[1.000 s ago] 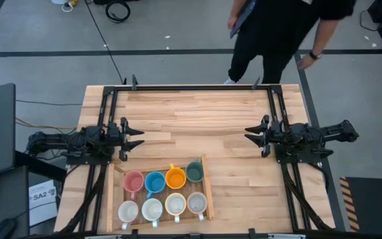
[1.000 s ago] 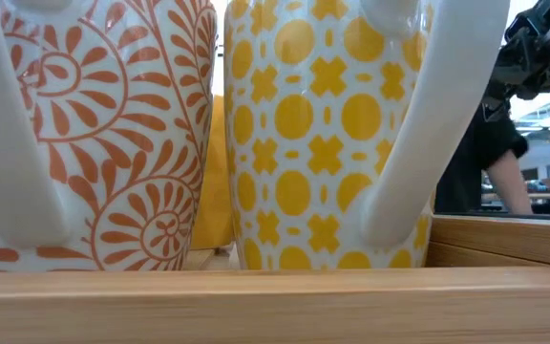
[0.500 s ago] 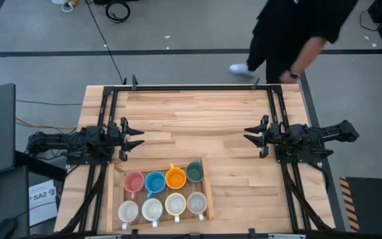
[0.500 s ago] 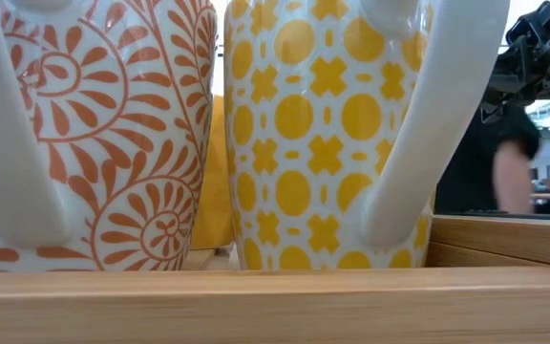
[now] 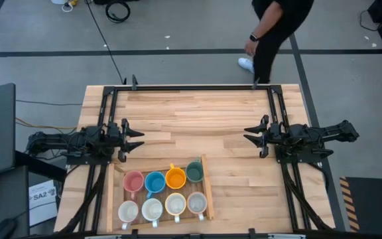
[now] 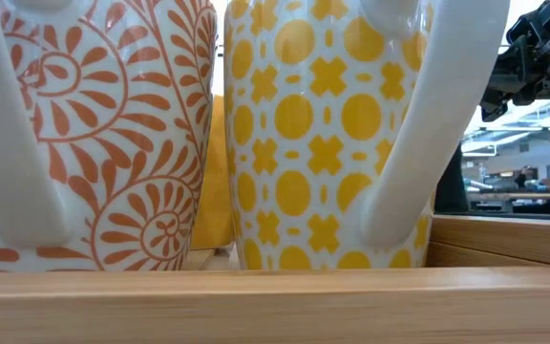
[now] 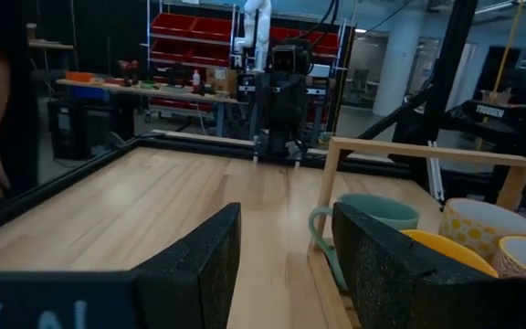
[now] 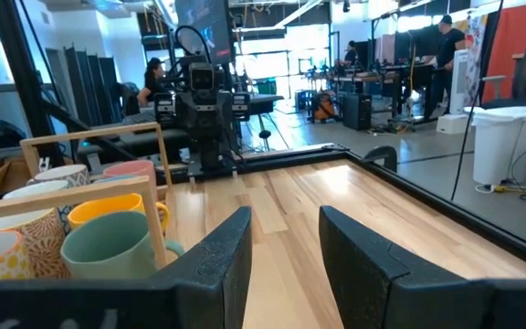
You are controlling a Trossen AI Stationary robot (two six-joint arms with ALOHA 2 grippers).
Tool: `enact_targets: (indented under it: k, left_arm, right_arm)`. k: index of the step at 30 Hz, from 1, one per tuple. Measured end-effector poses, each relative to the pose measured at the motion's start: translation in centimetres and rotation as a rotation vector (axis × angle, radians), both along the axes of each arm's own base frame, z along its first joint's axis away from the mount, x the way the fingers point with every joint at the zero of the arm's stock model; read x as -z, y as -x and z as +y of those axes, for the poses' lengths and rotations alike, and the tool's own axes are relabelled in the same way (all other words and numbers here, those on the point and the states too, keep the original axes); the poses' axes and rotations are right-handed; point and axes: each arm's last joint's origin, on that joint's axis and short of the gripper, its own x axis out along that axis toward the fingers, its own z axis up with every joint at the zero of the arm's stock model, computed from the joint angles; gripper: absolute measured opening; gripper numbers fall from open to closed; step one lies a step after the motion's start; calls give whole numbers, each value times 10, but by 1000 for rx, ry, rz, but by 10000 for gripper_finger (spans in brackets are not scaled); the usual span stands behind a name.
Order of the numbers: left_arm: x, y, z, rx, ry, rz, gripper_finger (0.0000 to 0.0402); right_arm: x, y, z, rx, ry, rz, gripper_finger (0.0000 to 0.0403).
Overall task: Place coffee mugs
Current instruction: Return to Home Position
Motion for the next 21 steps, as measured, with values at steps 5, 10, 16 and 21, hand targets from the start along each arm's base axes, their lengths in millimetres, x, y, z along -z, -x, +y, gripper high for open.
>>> enact_targets:
  k: [5,10,16,21]
  left_arm:
    - [-3,0,0,0,1,-30,181]
    - [-3,0,0,3,1,-36,181]
    - [-4,0,0,5,1,-42,181]
    - [-4,0,0,6,1,-42,181]
  right_arm:
    - [0,0,0,0,0,0,135]
    - [0,0,0,-1,0,0,135]
    - [0,0,0,-2,0,0,135]
    - [0,0,0,-1,0,0,135]
